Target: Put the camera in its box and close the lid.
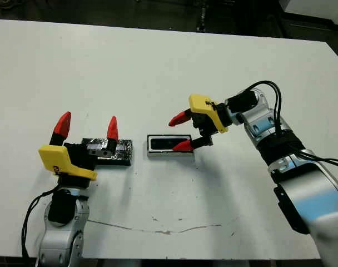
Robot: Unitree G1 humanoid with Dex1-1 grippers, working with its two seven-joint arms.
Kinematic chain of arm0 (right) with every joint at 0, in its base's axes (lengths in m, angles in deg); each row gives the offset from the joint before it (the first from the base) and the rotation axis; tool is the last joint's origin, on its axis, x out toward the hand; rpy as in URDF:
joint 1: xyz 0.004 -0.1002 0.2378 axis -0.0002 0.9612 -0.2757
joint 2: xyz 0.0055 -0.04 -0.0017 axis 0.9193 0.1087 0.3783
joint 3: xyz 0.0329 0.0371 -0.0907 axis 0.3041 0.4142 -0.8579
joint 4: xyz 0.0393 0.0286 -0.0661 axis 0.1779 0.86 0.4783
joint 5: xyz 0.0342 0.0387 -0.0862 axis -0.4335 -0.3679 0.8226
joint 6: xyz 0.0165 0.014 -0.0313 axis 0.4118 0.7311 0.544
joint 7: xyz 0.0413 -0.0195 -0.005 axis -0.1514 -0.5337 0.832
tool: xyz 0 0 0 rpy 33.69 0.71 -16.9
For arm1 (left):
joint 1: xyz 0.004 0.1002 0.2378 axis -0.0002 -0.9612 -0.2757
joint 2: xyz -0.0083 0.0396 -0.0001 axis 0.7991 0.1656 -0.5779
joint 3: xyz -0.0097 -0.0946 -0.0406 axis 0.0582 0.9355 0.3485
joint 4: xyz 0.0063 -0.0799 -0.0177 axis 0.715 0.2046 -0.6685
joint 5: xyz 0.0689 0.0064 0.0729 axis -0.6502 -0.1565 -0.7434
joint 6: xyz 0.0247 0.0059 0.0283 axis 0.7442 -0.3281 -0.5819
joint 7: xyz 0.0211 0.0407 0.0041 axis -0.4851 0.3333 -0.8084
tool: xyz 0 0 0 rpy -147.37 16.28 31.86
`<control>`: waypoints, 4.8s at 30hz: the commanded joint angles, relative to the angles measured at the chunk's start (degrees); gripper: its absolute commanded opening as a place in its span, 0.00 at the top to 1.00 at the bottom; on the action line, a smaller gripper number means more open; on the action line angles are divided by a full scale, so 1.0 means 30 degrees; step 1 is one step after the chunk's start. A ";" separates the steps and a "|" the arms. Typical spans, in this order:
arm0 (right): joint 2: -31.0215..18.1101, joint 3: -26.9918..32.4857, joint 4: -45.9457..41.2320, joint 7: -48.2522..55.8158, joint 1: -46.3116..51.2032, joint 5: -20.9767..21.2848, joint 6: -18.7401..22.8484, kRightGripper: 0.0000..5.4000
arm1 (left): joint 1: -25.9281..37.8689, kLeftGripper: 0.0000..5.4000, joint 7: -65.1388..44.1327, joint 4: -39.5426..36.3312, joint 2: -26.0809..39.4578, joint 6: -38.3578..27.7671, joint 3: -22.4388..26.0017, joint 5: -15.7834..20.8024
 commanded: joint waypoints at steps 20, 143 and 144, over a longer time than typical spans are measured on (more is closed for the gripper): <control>-0.2355 0.9304 -1.8599 -0.9619 1.1311 -0.5988 0.8995 0.04 | 0.0614 0.00 -0.2381 -0.0511 0.2892 0.0238 0.1256 0.0537; 0.1711 0.9309 -2.2304 -1.9265 2.0823 -0.9274 0.6006 1.00 | 1.4482 0.34 -2.4826 1.2377 1.2427 0.3283 -0.7616 -0.4404; 0.1708 0.9305 -2.2306 -1.9263 2.0818 -0.9295 0.6038 1.00 | 1.4309 0.37 -2.4582 1.2259 1.2399 0.3125 -0.7519 -0.4316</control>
